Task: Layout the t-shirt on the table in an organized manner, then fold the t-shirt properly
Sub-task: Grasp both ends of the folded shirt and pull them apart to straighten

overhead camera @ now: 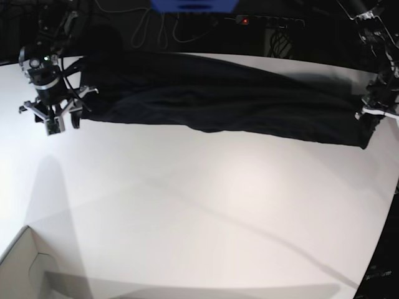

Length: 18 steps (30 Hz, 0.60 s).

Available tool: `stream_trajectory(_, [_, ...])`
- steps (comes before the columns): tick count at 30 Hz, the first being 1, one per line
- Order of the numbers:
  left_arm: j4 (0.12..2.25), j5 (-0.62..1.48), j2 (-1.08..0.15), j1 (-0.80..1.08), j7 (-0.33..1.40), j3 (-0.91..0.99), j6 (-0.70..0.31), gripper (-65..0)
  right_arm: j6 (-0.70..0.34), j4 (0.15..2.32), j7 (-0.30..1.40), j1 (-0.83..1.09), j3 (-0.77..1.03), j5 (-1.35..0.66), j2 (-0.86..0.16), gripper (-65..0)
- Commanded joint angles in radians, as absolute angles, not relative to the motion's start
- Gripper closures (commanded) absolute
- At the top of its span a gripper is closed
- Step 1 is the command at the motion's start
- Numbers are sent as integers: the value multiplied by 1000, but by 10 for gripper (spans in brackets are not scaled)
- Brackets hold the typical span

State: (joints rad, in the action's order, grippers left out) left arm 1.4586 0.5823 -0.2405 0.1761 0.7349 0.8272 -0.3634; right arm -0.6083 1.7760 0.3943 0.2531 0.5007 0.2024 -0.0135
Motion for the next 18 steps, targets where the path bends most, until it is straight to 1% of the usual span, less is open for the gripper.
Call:
stream_trajectory(1, [1478,602,-268,168,707,832,-371,-79,-608,1797,371,248,501,189,-21,-270])
stream_trajectory(3, [1480,604,-266,168,707,832,-371,-140,-611,1797,371,255,498,189,-19,-270])
stream_trajectory(7, [1480,604,-266,173,707,832,-371,-240,-698,1808,364,271,499,189,22,-270])
stream_trajectory(10, [1480,604,-265,174,707,832,-371,-312,-698,1821,366,277,499,191,64,-270])
stream_trajectory(13, [1480,604,-266,176,707,840,-371,-365,-698,1827,367,283,499,191,87,-269])
stream_trajectory(18, [1465,596,-266,168,707,877,-371,-465,-698,1827,366,303,492,191,97,-269])
